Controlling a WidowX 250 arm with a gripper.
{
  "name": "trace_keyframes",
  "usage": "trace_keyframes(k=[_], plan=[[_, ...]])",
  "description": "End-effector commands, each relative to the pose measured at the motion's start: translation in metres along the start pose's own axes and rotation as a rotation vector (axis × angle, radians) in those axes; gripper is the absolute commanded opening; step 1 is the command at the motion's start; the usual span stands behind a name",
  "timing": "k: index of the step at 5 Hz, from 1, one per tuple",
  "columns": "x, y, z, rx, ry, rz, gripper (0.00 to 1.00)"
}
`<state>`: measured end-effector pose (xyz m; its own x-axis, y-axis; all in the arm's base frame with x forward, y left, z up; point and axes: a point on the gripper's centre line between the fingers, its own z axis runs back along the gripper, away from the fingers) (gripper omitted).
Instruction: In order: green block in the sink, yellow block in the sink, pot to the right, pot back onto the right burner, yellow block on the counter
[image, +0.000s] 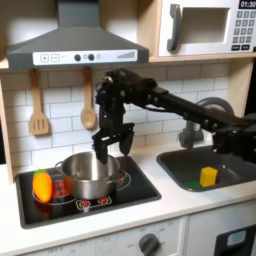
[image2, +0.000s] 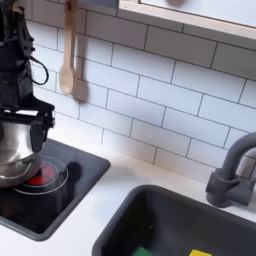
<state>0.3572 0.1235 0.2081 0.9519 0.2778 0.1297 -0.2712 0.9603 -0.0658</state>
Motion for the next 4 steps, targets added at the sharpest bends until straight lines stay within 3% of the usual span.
trace_keyframes(k=[1, 2, 3, 4], plan=[[0.044, 0.035, -0.002, 0.004, 0.003, -0.023, 1.0], [0.041, 0.058, -0.008, 0.018, 0.034, -0.029, 1.0], [0.026, 0.061, -0.015, 0.011, 0.072, -0.044, 1.0], [0.01, 0.049, -0.034, 0.001, 0.12, -0.073, 1.0]])
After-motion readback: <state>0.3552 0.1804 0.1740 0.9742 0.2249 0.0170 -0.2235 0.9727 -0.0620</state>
